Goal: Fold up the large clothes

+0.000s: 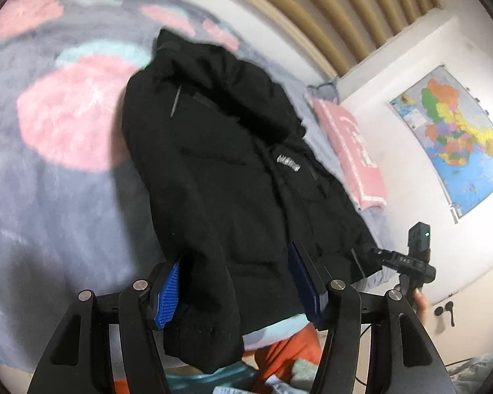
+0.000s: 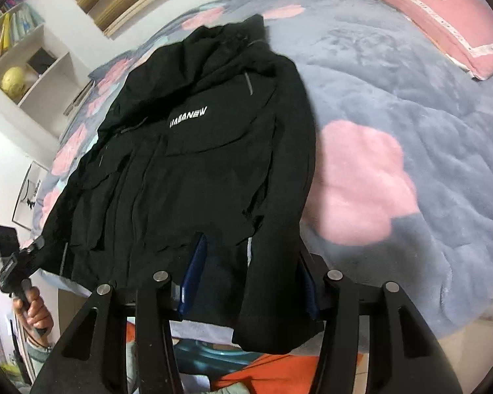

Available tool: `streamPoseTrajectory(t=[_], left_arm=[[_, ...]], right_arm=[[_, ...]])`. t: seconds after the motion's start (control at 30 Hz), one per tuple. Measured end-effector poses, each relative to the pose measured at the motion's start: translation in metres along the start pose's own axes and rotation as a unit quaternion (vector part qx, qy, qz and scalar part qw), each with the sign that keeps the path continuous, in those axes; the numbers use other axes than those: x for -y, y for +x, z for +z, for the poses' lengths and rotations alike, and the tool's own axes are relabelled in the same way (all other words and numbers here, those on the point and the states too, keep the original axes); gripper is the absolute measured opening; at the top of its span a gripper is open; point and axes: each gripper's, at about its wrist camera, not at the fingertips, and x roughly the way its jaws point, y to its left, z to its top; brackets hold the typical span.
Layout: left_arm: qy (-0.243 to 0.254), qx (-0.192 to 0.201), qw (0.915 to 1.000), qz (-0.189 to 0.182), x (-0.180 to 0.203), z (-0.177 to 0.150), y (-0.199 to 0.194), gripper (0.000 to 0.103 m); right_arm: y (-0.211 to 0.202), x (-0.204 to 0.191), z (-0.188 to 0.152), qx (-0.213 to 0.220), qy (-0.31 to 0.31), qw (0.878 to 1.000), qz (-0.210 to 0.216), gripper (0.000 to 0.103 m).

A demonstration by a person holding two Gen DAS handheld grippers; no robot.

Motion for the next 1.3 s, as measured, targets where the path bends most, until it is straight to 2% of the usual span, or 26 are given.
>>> streamPoseTrajectory(t=[0.07,0.17,0.27,0.33,0.37,0.43,0.47,0.63,0.7,0.8,0.97,1.1,1.17,1.3], left_arm=[[-0.017,-0.023,0.9995,0.016,-0.011,-0.009,0.012,0.061],[-0.011,-0.051,0.9972,0.055,-0.017,-0.028,0.027,0.061],[-0.004,-0.034,0.9978,0.057,-0.013,-0.030,0.023,0.061],[-0.010,-0.012,0.9987,0.048,-0.011,-0.023,0.017,0.045],[-0.013,-0.003,0.9992,0.037,-0.011,-0.018,0.014,0.033],[-0.014,0.013,0.9994,0.028,-0.009,-0.011,0.010,0.026],[-0.010,0.025,0.9994,0.023,-0.005,-0.008,0.005,0.023],[0.017,0.088,0.9960,0.009,0.015,0.017,-0.027,0.021],[0.012,0.115,0.9932,-0.009,0.022,0.035,-0.038,0.021],[0.028,0.149,0.9882,-0.017,0.033,0.067,-0.051,0.021],[0.043,0.181,0.9821,-0.028,0.044,0.119,-0.063,0.022],[0.031,0.189,0.9811,-0.028,0.041,0.173,-0.049,0.025],[0.018,0.194,0.9807,-0.016,0.033,0.202,-0.039,0.025],[-0.012,0.199,0.9798,-0.014,0.010,0.267,-0.003,0.026]], right_arm=[[0.011,0.006,-0.006,-0.020,0.009,1.000,-0.007,0.056],[0.025,0.009,-0.014,-0.048,0.011,0.999,-0.015,0.056],[0.030,0.010,-0.021,-0.050,0.012,0.999,-0.002,0.056],[0.027,0.007,-0.019,-0.034,0.015,0.999,-0.001,0.056],[0.024,0.006,-0.017,-0.023,0.020,1.000,0.003,0.054],[0.017,0.006,-0.010,-0.001,0.027,1.000,0.014,0.038],[0.013,0.004,-0.006,0.008,0.026,0.999,0.017,0.036],[-0.017,-0.012,0.016,0.044,-0.003,0.998,0.033,0.030],[-0.032,-0.013,0.028,0.062,-0.003,0.997,0.048,0.030],[-0.063,-0.016,0.060,0.102,-0.002,0.993,0.064,0.030],[-0.087,-0.032,0.113,0.142,-0.012,0.987,0.074,0.030],[-0.086,-0.039,0.157,0.152,-0.007,0.985,0.084,0.030],[-0.083,-0.043,0.187,0.156,-0.005,0.984,0.087,0.030],[-0.051,-0.060,0.255,0.155,-0.004,0.985,0.076,0.030]])
